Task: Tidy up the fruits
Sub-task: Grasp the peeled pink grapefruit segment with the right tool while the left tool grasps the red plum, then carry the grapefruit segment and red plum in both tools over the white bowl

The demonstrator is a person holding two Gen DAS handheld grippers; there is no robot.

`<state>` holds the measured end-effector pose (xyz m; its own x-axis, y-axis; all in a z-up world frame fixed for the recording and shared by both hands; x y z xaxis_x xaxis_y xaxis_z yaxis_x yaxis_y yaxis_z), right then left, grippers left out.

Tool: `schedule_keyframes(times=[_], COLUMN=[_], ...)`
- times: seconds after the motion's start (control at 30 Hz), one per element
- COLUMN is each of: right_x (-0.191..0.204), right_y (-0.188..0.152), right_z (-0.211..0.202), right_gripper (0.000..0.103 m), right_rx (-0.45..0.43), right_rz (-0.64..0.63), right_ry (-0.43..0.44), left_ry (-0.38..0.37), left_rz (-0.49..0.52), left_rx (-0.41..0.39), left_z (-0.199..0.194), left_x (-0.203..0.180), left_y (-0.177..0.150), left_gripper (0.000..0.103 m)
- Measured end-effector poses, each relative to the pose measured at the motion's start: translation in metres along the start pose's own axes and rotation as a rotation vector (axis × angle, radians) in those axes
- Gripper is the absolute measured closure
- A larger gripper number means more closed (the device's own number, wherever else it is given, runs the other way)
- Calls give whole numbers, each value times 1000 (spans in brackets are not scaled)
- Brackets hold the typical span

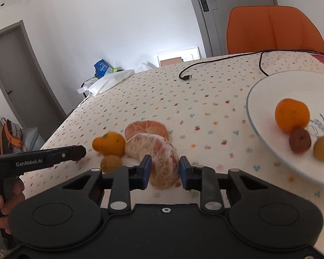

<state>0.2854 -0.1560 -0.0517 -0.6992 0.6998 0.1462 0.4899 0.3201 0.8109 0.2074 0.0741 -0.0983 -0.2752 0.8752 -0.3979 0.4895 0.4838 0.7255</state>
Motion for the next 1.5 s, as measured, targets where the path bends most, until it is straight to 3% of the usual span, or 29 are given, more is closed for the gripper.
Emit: schedule_keyframes(times=[0.1,0.2,0.33,0.77,0.83,0.87,1.0,1.13,1.5], right_x=[2,4,6,22,23,24,25,20,6], right_y=[-3,-3,0,9,9,9,7,7,-4], right_z=[-4,-6,-2,18,18,18,13,-1,-27], right_gripper=[77,70,50,48,53,63,69,83,84], right_rx=[4,4,-5,6,9,13,18,-11,-25], right_rz=[7,0,-30,-152,-159,-172,-194,-156,-109], right_ry=[13,29,25,4,-2,-18,-40,-30,-38], left_ry=[-2,-2,-1,6,6,5,2,-7,-23], left_rz=[6,10,11,4,4,5,13,26,39], left_rx=[1,7,11,11,9,8,3,-3,-5], left_z=[-2,-2,0,1,-1,-2,-7,-11,-16], left_x=[-2,-2,-2,2,1,1,-3,-10,-23], left_y=[-2,-3,-3,1,1,1,2,2,-5], left_gripper=[81,81,81,81,81,81,81,81,81])
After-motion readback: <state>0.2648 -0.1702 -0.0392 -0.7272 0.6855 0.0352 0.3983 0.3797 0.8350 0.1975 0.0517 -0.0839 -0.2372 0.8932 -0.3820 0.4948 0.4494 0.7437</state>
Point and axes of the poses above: each gripper's, at about its wrist camera, not at the fingertips, and z roughly the way its jaws point, x to its left, y to its top, the point moved 3 cm from there along z, roughly the way its jaws point, and after that the axes turned 13 degrees about -z, right-handed, at the moved point
